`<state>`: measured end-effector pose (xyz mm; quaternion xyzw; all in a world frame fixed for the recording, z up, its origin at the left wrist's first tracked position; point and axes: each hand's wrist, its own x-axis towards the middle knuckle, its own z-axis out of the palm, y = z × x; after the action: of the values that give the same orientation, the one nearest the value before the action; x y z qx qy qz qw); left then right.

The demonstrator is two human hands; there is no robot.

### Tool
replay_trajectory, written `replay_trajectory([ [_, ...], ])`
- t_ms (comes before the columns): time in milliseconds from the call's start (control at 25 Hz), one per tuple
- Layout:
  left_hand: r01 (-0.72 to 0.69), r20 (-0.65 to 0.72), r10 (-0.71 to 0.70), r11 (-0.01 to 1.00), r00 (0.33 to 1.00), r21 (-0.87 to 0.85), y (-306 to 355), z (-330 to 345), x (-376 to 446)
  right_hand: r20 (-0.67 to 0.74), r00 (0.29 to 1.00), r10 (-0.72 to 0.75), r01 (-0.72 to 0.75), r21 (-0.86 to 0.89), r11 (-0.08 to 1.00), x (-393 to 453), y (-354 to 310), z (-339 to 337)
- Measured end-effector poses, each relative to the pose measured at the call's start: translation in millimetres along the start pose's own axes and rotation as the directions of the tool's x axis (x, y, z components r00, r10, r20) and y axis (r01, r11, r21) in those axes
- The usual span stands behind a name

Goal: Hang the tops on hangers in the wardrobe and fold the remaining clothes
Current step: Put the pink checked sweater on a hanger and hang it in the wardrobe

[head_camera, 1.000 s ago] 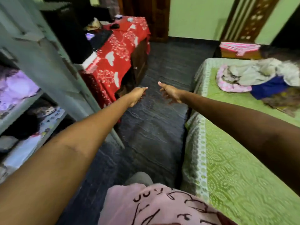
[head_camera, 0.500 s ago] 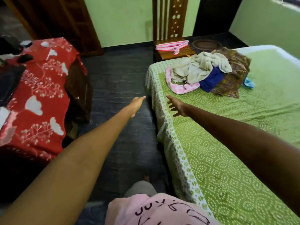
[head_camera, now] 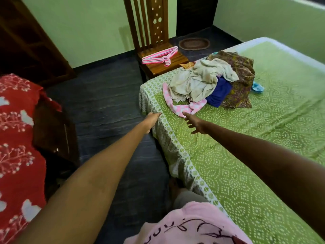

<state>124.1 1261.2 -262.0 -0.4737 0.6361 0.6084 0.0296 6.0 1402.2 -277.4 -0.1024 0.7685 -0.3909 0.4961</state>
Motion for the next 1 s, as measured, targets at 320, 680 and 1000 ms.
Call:
replay_trajectory([
  [320, -0.019, 0.036, 0.013, 0.982, 0.999, 0.186, 100.5, -23.3, 166.7, -0.072, 0.991, 0.11, -0.096, 0.177, 0.98, 158.1, -77.2, -56.2],
  [680, -0.066, 0.202, -0.014, 0.921, 0.979, 0.383, 177.3, 11.4, 321.9, -0.089, 0.967, 0.237, -0.197, 0.323, 0.926, 257.6, -103.4, -112.9],
  [1000, -0.179, 0.398, -0.126, 0.743, 0.909, 0.644, 227.1, 65.5, 446.0, -0.247, 0.842, 0.48, -0.213, 0.665, 0.716, 335.1, -95.7, -143.3],
])
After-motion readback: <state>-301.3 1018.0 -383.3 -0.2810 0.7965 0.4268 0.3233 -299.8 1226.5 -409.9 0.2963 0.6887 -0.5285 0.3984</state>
